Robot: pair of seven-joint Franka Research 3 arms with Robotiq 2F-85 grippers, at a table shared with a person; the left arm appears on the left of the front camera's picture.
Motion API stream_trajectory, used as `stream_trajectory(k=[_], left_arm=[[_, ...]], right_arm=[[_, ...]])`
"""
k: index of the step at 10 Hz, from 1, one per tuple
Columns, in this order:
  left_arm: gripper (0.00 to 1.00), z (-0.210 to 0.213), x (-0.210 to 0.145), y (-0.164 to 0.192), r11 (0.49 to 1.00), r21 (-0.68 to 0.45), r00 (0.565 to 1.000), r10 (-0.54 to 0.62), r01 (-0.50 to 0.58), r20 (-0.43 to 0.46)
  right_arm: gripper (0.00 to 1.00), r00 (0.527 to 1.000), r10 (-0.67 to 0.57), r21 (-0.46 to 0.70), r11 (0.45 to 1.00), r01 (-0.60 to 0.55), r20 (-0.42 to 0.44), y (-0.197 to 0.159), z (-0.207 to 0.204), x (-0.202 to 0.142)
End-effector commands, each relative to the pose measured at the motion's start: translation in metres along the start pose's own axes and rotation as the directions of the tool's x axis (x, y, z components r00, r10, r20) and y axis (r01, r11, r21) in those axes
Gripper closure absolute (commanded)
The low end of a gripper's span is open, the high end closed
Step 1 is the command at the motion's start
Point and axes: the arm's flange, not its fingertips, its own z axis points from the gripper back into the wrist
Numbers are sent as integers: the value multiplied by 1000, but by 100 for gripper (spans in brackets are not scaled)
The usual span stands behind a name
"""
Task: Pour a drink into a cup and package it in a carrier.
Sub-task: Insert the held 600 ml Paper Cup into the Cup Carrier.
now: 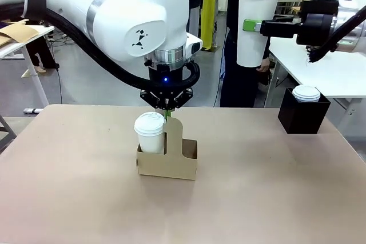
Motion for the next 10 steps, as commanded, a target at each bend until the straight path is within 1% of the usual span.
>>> stream_trajectory(k=[1,4,5,6,7,8,9,10], left_arm=[[98,-1,-1,2,1000,-4,1000,7,-7,-10],[98,-1,-1,2,1000,-4,1000,7,-7,-10],[46,0,0,0,1000,0,1000,0,0,0],[39,2,1,6,999,-20,999,-37,37,-12],[0,10,1,9,997,-32,998,-67,66,-12],[0,20,0,14,993,-68,995,-98,97,-13],[0,40,-2,26,982,-126,990,-140,139,-6],[15,56,0,37,966,-178,982,-189,186,-3]], right_arm=[[19,1000,5,6,1000,-5,7,2,-1,2],[19,1000,5,6,1000,-5,7,2,-1,2],[19,1000,5,6,1000,-5,7,2,-1,2],[19,1000,5,6,1000,-5,7,2,-1,2],[19,1000,5,6,1000,-5,7,2,-1,2],[19,1000,0,0,1000,0,0,0,0,0],[19,1000,-1,65,998,1,-10,-14,-3,-14],[19,1000,3,94,996,-2,-15,-19,-5,-23]])
